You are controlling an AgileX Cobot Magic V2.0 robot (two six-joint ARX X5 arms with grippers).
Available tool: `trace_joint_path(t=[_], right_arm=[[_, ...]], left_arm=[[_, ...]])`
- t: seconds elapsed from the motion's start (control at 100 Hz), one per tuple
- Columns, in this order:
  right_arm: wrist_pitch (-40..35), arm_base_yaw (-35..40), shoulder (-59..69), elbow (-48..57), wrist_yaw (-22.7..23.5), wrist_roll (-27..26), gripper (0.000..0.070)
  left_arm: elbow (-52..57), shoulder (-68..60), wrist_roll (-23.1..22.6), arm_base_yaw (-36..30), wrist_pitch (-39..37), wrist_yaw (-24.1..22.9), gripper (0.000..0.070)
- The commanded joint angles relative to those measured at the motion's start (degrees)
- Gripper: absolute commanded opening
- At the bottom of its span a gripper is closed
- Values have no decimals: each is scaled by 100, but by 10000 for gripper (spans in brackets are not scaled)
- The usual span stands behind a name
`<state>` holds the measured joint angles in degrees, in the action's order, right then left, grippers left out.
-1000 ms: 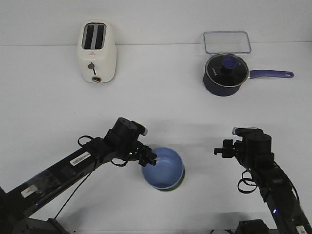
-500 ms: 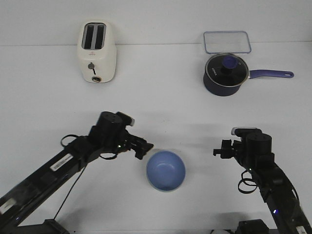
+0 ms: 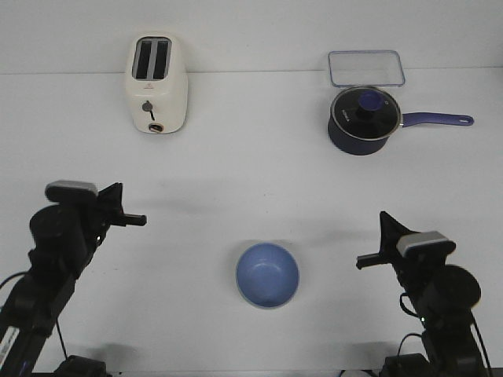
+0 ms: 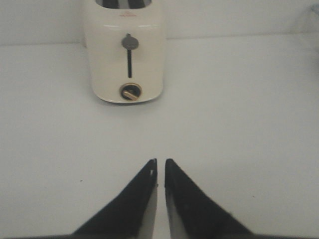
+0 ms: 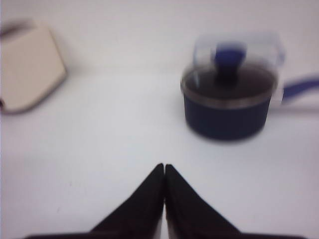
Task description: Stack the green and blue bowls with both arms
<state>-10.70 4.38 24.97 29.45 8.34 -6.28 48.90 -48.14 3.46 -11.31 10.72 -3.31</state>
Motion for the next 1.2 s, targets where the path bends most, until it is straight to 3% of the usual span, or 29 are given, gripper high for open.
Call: trace_joint_path(t=[0.0,0.11,0.19,1.01,1.19], right_arm=[[125,4,-619,-275,-227,188,0],[131,4,-1368,-629,-570,186,0],[133,4,-1613,-719,-758,184,0],[210,4,-1641,-717,-874,186,0],[210,4,-1641,-717,-874,186,0]], left_arm=[[-798,654,-199,160,-774,-24,12],[-1965,1639,-280,437,-1945,-26,12],[-2411,2065,-258,597,-2264,-37,12],[-2487,2358,-260,684,-2142,-35,14],[-2645,2791,-295,743,-1766,-33,14]])
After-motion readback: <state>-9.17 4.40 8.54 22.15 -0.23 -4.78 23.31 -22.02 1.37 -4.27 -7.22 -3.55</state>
